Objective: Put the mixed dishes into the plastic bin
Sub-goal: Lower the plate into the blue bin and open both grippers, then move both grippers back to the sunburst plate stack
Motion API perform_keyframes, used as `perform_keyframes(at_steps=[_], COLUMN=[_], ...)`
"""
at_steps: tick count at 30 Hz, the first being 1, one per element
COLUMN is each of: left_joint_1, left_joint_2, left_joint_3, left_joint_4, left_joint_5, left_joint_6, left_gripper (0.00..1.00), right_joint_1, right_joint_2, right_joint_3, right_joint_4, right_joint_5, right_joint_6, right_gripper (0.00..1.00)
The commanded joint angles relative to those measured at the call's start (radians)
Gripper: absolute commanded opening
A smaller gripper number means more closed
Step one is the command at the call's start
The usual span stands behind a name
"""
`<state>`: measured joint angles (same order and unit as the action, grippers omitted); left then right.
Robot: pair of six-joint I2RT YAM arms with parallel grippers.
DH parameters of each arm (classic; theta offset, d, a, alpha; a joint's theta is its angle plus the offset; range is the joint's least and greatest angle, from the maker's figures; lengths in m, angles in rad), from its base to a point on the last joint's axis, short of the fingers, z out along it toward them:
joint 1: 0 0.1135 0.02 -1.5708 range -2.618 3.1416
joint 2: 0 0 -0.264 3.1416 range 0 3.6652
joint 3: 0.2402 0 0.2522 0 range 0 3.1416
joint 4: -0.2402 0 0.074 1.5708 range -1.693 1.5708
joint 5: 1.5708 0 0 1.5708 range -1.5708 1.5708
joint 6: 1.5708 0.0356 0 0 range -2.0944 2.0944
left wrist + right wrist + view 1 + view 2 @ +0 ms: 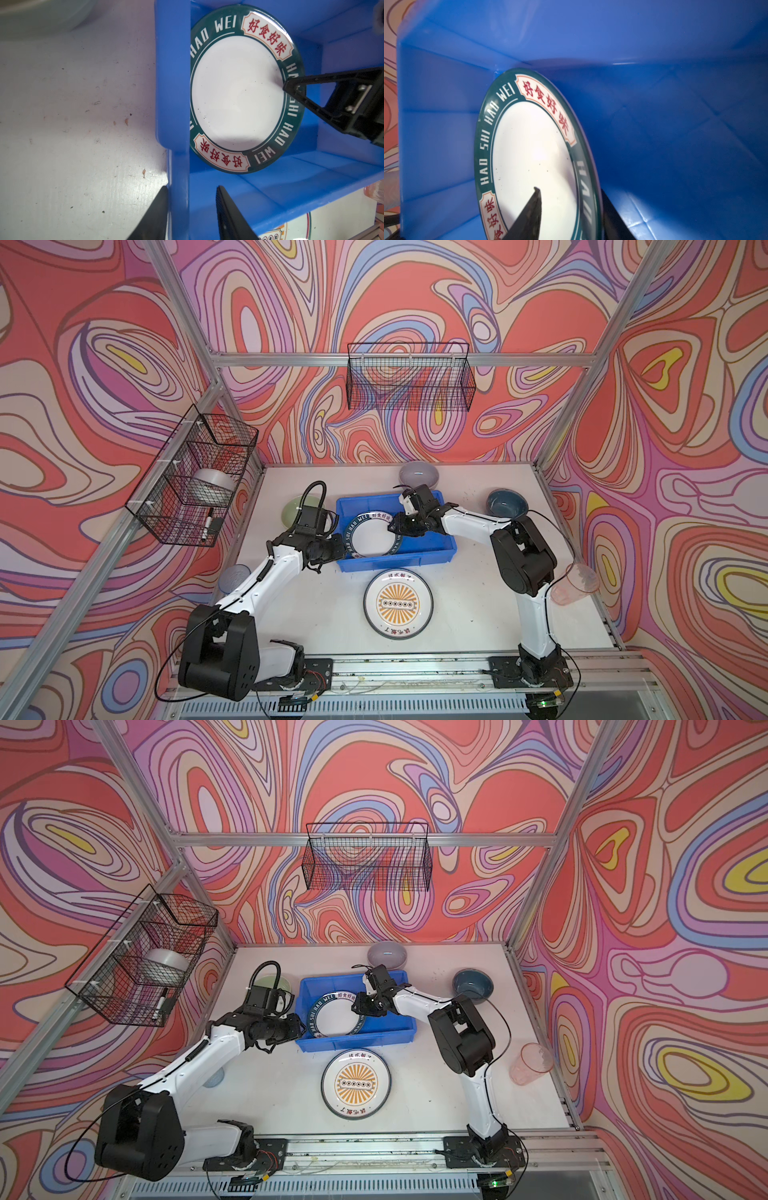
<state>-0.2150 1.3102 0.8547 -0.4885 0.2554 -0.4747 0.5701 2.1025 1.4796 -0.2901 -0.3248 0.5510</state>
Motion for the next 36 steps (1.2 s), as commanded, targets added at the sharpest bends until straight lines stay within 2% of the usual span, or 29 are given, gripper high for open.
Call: perform_keyframes(at_steps=[1, 6, 11, 19, 26, 32, 36], left_joint_1=[0.002, 0.002, 0.002, 0.000, -0.001, -0.037, -0.132], left_joint_2=[-0.026, -0.044, -0.071, -0.163, -0.225, -0.280, -0.322], left_joint_3=[-0.010, -0.005, 0.009, 0.022, 0.002, -0.033, -0.061], left_joint_4=[0.007, -0.003, -0.035, -0.105, -0.128, -0.144, -0.159], left_joint_5=[0.027, 0.033, 0.028, 0.053, 0.190, 0.189, 0.123], left_joint_6=[0.002, -0.002, -0.002, 0.008, 0.019, 0.003, -0.025], left_gripper=[0.47, 0.50, 0.51, 0.54, 0.54, 0.52, 0.50], right_joint_1=[0.002, 0.002, 0.002, 0.002, 0.002, 0.002, 0.004], right_joint_2=[-0.023, -0.041, -0.087, -0.213, -0.429, -0.621, -0.744], right_joint_3=[0.030, 0.025, 0.015, 0.006, -0.162, -0.354, -0.463], right_joint_4=[-0.036, -0.058, -0.082, -0.200, -0.209, -0.179, -0.195], right_joint_5=[0.051, 0.074, 0.101, 0.156, 0.096, 0.018, 0.000], right_joint_6=[-0.039, -0.062, -0.098, -0.170, -0.171, -0.148, -0.119], right_gripper=[0.47, 0.53, 0.63, 0.63, 0.63, 0.62, 0.61])
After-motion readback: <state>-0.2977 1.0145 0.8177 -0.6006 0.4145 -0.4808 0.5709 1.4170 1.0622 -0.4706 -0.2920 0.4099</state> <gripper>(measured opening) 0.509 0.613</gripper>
